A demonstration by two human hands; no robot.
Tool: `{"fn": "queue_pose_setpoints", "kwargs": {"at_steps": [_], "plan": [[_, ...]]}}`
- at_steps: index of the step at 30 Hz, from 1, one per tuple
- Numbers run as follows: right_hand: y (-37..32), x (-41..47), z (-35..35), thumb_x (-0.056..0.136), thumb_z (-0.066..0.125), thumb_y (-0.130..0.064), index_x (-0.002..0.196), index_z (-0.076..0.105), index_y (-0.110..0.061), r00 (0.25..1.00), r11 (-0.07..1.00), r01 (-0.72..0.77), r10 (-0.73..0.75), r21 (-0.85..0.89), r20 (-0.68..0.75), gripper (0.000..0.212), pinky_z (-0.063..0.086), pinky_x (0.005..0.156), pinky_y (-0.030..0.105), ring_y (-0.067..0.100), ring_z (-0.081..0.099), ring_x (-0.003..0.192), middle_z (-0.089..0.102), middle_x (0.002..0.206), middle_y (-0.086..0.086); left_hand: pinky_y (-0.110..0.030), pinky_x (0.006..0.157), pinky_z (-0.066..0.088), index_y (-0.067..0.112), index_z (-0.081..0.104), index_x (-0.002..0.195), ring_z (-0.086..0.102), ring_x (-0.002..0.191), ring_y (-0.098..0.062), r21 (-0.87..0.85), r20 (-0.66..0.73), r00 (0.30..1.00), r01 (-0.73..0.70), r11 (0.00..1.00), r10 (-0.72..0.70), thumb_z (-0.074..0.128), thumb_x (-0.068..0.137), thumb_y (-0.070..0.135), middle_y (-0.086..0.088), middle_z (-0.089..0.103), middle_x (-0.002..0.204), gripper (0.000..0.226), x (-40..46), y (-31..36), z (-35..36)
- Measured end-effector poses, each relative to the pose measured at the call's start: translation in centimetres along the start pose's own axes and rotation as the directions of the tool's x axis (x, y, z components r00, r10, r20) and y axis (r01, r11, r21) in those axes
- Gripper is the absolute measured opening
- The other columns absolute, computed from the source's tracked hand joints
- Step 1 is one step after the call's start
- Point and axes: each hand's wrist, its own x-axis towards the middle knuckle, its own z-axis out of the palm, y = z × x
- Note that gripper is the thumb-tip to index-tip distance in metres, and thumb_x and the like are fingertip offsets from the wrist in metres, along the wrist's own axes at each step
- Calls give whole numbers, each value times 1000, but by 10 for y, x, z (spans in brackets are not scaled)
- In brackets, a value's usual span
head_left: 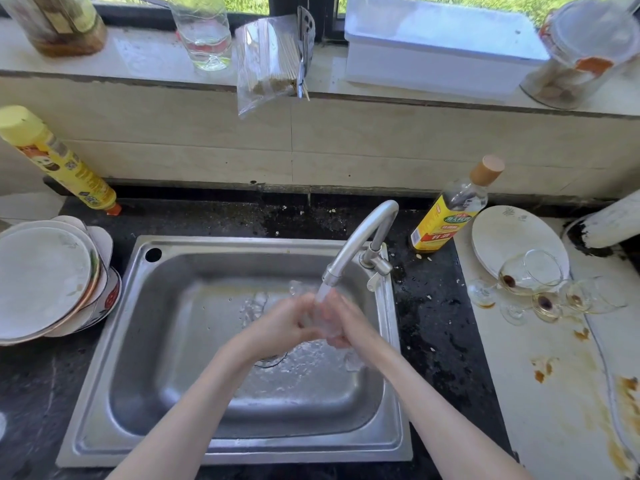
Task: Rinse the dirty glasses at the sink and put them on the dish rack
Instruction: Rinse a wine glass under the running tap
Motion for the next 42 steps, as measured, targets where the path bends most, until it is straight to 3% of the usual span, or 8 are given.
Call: {"fn": "queue_pose_setpoints", "kwargs": {"at_steps": [3,9,14,19,24,30,34,42], "plan": [[4,0,-2,93,11,-62,89,64,-15,996,996,-85,85,-27,14,71,34,42,17,12,55,47,64,60,4,-13,74,47,16,73,81,63,76,1,37,159,987,22,999,-27,72,76,3,6,70,77,14,-2,2,-5],[8,-6,-1,91,42,-54,122,52,-6,999,999,40,-40,-2,7,58,28,44,12,0,37,47,53,77,-3,-14,54,34,20,49,69,44,50,2,-140,-129,988,66,988,-85,78,70,6,12,50,59,32,-2,4,5],[5,-5,1,97,10,-55,74,66,-24,999,999,-38,38,-26,-12,68,34,49,24,10,47,45,55,48,-5,-11,68,47,14,72,79,65,71,0,-78,136,990,58,995,-47,74,74,2,14,69,69,13,-5,11,-3],[3,-9,2,91,37,-60,123,48,-21,999,1000,9,-8,-28,43,52,29,54,17,4,36,56,53,83,-6,-12,49,32,20,48,61,42,46,3,-59,-179,978,102,993,-111,81,67,11,12,49,56,35,-2,8,0],[6,-9,-4,92,6,-64,91,63,-25,991,998,-67,68,-11,115,69,14,41,21,5,23,36,46,43,-7,-10,74,46,26,65,71,61,75,10,31,142,990,-13,999,8,72,77,4,14,69,74,24,-7,5,-5],[1,-9,-3,97,36,-44,112,53,-19,999,1000,1,-2,5,46,35,28,49,13,1,37,53,49,74,-10,-18,55,35,20,46,64,45,56,-5,-15,-223,972,72,997,-73,80,69,16,7,52,61,35,-2,2,4],[-1,-7,0,96,12,-57,88,64,-18,995,996,-89,88,9,42,65,19,34,15,2,30,33,49,54,0,-27,77,51,14,64,80,65,76,-8,-63,67,997,-26,998,30,71,79,9,0,70,79,9,-5,-1,-1],[-12,-1,-12,98,13,-52,84,56,-20,981,993,-118,120,-26,149,56,27,43,19,9,42,45,62,75,10,-16,60,43,15,56,73,54,62,-8,-380,-183,967,98,920,-178,76,70,1,9,59,62,25,-1,-7,1]]}}
